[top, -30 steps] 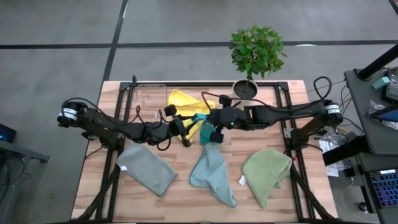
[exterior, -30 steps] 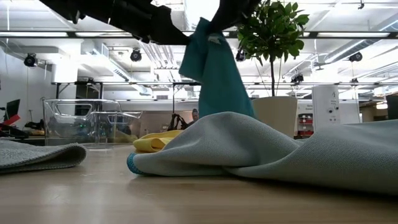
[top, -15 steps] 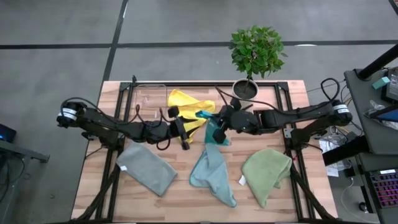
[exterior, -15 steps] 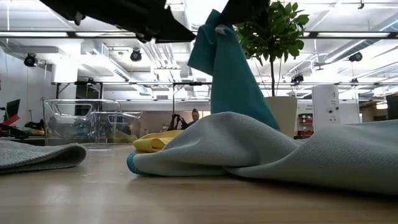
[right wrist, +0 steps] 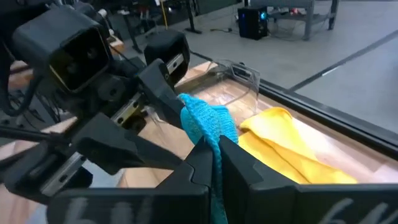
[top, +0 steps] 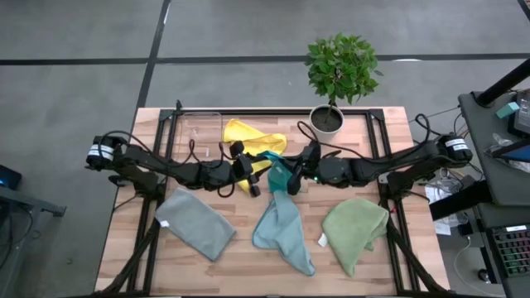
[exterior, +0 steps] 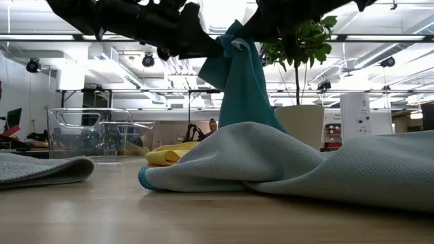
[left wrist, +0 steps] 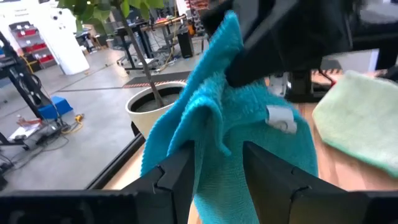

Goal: Fold microfiber towels
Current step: Fold the blue microfiber towel

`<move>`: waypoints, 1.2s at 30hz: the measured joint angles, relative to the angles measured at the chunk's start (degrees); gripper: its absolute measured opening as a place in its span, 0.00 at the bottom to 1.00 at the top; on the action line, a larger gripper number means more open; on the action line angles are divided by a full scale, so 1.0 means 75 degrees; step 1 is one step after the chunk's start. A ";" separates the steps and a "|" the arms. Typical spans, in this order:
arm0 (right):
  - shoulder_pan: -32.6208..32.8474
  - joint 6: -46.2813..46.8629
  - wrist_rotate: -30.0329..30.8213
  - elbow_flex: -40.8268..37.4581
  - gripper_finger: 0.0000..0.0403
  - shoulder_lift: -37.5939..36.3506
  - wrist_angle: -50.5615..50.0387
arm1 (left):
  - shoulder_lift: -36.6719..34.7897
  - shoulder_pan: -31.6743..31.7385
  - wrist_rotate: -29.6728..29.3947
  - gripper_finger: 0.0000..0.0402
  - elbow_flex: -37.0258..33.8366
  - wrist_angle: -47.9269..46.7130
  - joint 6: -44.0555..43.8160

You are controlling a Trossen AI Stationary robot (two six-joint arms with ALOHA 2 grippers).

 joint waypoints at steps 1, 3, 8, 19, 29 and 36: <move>0.0000 0.0023 -0.0006 -0.0067 0.02 0.0000 0.0146 | 0.0001 0.0027 0.0016 0.30 -0.0006 0.0005 -0.0012; 0.0000 0.0036 -0.0010 -0.0147 0.02 0.0000 0.0291 | -0.0002 0.0088 0.0232 0.30 -0.0003 0.0035 -0.0008; 0.0000 -0.0006 -0.0014 -0.0196 0.02 0.0000 0.0373 | 0.0030 0.0354 0.1454 0.30 0.0024 0.0164 -0.0294; 0.0000 -0.0074 -0.0086 -0.0196 0.02 0.0000 0.0346 | 0.1178 0.0453 0.1896 0.13 0.0049 0.1836 -0.0806; 0.0012 -0.0256 -0.0346 -0.0201 0.07 0.0000 0.0316 | 0.1046 0.0339 0.2049 0.00 -0.0049 0.1831 -0.0814; 0.0009 -0.0499 -0.0693 -0.0199 0.20 0.0000 0.0313 | 0.1019 0.0224 0.2425 0.00 -0.0038 0.1763 -0.0882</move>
